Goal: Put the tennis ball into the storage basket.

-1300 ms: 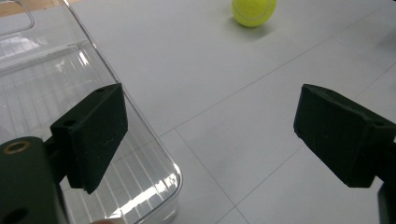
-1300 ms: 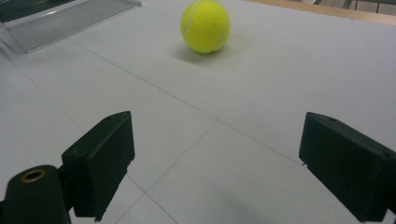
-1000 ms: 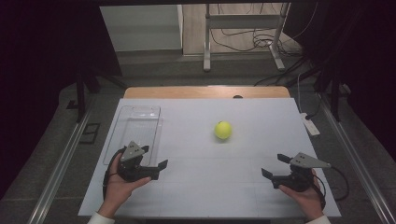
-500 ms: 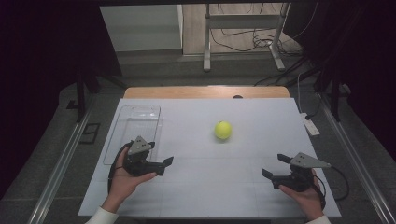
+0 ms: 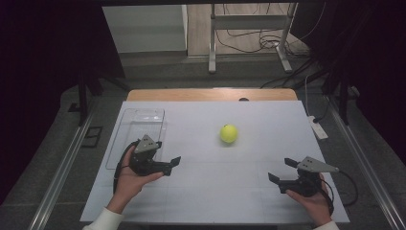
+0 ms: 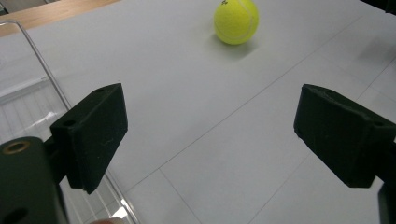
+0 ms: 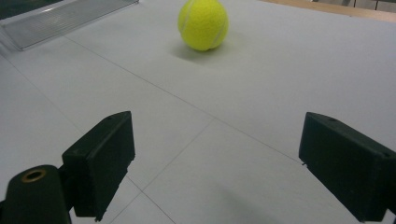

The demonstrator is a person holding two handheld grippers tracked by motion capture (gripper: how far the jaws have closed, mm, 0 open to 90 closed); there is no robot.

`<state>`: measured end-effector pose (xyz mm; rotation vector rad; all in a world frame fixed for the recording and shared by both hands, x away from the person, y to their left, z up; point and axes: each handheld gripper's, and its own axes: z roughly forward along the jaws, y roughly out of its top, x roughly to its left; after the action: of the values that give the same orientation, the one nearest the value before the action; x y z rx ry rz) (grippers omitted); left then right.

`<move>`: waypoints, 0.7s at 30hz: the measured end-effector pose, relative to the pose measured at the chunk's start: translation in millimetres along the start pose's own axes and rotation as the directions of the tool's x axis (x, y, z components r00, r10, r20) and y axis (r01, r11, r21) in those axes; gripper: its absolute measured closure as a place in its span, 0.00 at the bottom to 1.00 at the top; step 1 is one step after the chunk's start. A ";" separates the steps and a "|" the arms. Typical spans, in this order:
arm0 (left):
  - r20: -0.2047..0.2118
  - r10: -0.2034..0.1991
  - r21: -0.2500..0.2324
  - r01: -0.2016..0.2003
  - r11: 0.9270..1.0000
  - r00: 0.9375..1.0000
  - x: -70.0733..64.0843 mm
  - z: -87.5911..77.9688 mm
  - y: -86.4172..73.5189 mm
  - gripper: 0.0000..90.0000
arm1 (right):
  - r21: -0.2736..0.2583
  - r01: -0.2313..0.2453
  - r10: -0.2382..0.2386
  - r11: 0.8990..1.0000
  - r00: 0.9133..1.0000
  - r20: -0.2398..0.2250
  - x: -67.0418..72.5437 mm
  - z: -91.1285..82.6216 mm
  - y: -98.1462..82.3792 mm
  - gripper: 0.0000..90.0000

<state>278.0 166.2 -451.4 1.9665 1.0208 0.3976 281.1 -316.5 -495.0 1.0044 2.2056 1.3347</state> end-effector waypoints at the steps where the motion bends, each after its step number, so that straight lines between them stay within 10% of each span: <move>1: 0.001 0.001 0.001 -0.001 1.000 1.000 -0.1 0.7 1.3 0.12 | 0.000 0.000 0.000 1.000 1.000 0.000 -0.1 0.1 0.0 0.12; 21: 0.018 0.016 0.019 -0.017 1.000 1.000 -2.3 12.3 13.9 0.12 | 0.001 0.002 -0.002 1.000 1.000 -0.001 -0.4 0.3 -0.5 0.12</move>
<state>291.1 153.6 -447.0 1.9929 1.0010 0.3806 281.3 -316.8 -495.6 1.0020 2.2079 1.3333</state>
